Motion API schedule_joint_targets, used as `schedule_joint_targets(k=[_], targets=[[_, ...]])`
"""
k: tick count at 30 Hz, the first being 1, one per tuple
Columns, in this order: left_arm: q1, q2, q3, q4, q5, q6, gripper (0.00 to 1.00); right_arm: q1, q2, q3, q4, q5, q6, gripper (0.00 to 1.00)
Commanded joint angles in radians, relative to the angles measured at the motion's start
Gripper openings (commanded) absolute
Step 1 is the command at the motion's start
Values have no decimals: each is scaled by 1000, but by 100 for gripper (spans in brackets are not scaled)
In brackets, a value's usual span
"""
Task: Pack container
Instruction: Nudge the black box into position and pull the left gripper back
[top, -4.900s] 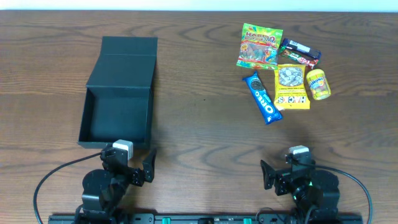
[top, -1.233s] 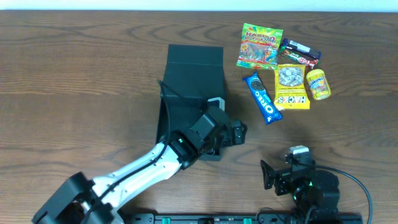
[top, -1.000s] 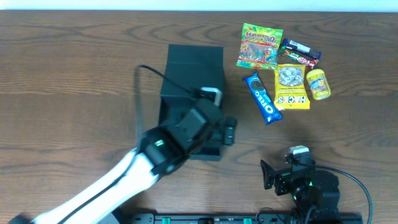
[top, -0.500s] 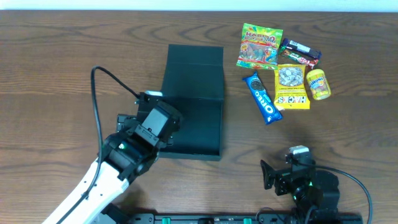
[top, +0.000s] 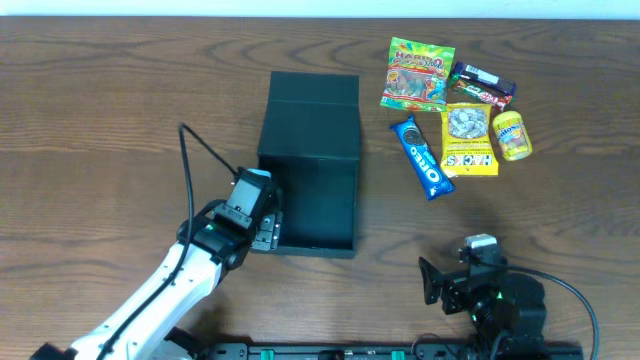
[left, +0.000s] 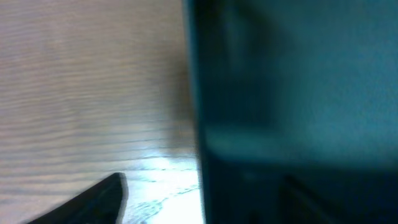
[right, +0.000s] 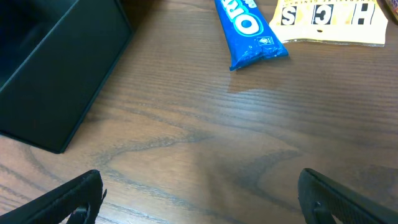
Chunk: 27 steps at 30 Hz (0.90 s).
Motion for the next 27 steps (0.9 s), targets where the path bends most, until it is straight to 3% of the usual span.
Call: schedule_joint_targets(k=[1, 3, 7, 11, 27], targets=[[5, 31, -5, 23, 72, 8, 51, 8, -5, -4, -1, 3, -18, 99], [5, 42, -5, 27, 74, -10, 31, 8, -5, -5, -1, 3, -18, 99], [5, 47, -5, 27, 74, -56, 6, 8, -5, -4, -1, 3, -18, 99], [5, 47, -5, 32, 84, -141, 5, 8, -5, -4, -1, 3, -18, 99], [5, 47, -5, 53, 152, -286, 6, 8, -5, -4, -1, 3, -18, 99]])
